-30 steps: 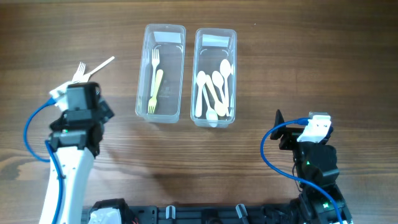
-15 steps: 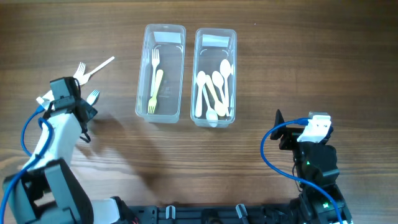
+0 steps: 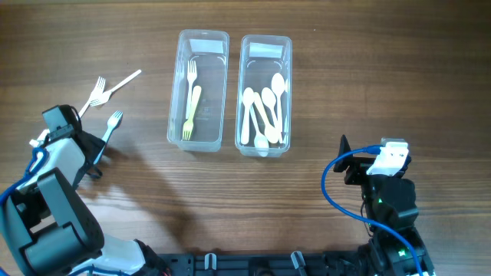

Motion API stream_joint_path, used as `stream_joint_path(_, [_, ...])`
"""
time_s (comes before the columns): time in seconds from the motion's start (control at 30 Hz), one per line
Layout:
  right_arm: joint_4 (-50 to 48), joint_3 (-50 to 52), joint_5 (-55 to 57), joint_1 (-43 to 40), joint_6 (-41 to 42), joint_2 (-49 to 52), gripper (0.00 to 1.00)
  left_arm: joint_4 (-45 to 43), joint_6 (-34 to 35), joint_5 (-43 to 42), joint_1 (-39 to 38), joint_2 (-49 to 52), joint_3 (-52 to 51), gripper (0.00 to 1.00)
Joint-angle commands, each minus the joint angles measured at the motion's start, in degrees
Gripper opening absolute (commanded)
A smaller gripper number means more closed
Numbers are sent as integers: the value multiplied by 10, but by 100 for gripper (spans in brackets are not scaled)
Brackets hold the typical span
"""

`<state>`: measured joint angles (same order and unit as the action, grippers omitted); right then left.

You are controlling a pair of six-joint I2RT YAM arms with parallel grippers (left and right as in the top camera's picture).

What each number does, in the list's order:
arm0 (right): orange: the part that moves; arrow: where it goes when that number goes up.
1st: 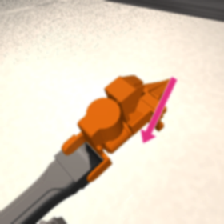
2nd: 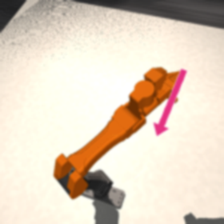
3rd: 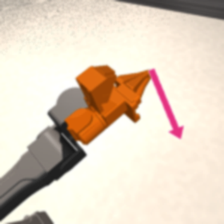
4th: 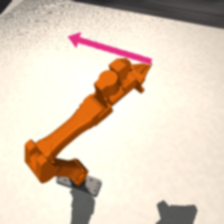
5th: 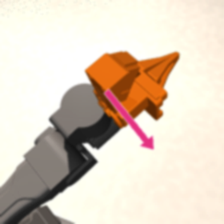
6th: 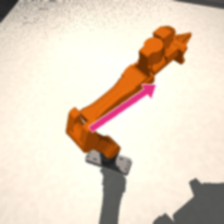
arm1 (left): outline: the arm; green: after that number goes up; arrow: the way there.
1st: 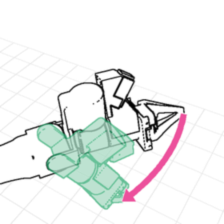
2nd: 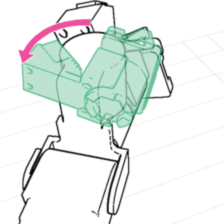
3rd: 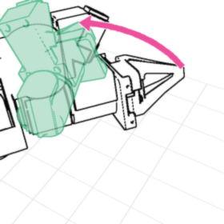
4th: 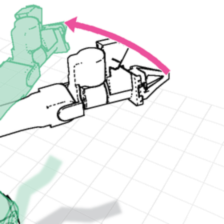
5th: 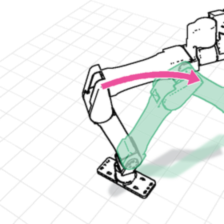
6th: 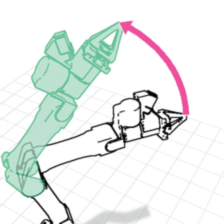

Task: Pack container
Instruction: 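Lower the cream fork into the left container and open the gripper, then move the left gripper over the light-blue fork and grasp it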

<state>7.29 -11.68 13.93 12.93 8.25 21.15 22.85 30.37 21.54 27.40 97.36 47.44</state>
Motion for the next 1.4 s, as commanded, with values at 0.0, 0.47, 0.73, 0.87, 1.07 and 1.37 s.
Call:
stream_joint_path(0.0, [-2,2,-3,2,-7,-3,100,41,4,-51,2,28,-4,100])
stream_joint_path(0.47, [-2,2,-3,2,-7,-3,100,120,93,-149,-23,28,-4,100])
stream_joint_path(0.73, [-2,2,-3,2,-7,-3,100,106,93,-111,-114,20,-4,100])
stream_joint_path(0.87, [-2,2,-3,2,-7,-3,100,113,93,-45,-114,-33,-4,100])
stream_joint_path(1.07, [-2,2,-3,2,-7,-3,100,113,109,-45,-114,-175,-4,99])
stream_joint_path(1.37, [-2,2,-3,2,-7,-3,100,-72,108,-132,-114,-143,-4,91])
